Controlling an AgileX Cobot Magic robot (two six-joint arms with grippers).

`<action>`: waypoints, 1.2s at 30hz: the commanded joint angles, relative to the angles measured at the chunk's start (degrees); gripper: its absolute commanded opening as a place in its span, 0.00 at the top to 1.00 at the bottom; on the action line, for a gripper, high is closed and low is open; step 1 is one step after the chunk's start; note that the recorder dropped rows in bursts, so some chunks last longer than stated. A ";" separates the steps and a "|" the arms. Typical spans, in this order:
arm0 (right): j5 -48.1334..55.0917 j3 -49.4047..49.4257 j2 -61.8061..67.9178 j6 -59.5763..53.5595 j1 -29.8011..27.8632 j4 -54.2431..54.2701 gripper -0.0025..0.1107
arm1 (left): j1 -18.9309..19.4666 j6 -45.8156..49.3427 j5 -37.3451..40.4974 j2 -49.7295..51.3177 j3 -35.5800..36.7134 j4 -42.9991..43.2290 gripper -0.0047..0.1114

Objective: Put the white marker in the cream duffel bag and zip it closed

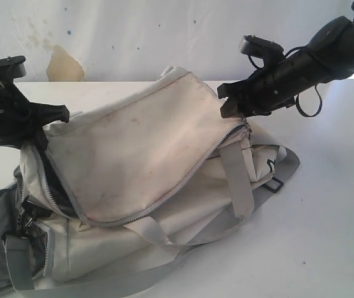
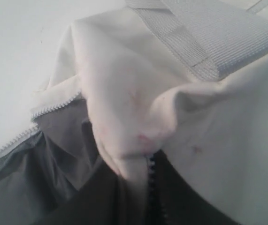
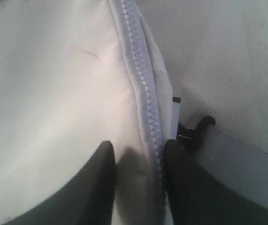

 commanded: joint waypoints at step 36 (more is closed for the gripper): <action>6.25 6.56 -9.70 28.03 -0.18 -14.54 0.98 | 8.51 27.12 8.38 11.06 -28.46 -18.78 0.13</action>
